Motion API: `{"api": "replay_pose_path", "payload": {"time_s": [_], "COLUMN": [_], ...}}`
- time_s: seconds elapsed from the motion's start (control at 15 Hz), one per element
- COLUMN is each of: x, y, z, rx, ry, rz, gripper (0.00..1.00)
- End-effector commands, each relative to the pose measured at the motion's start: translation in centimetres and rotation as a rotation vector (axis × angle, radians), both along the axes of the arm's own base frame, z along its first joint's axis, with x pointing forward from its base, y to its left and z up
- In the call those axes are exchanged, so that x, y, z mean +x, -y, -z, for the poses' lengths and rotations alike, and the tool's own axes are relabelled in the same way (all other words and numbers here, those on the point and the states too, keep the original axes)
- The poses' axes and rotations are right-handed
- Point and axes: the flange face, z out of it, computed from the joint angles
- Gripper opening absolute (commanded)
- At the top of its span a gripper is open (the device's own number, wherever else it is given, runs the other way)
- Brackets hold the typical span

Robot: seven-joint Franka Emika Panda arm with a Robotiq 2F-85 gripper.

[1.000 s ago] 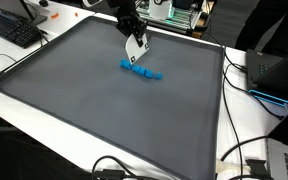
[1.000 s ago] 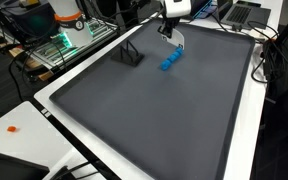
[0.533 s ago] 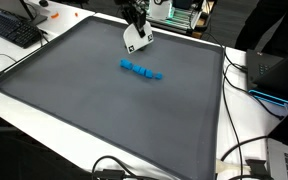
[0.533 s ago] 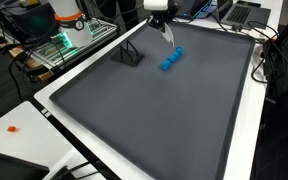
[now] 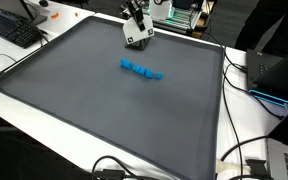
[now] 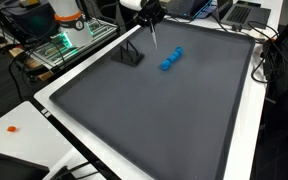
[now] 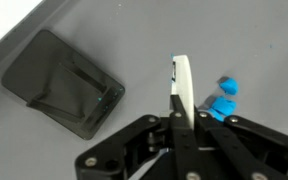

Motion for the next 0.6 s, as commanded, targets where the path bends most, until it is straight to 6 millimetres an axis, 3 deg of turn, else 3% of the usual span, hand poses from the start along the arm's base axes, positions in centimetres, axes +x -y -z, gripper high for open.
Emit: {"api": "replay_pose_path", "payload": {"time_s": [0.0,0.53], "x": [-2.6,-5.2], "y": [0.7,1.7], "z": [0.8,3.9], "rx": [-0.016,-0.084], "ry": [-0.019,-0.019], "rz": [0.119,0.296], "gripper": [0.01,0.01]}}
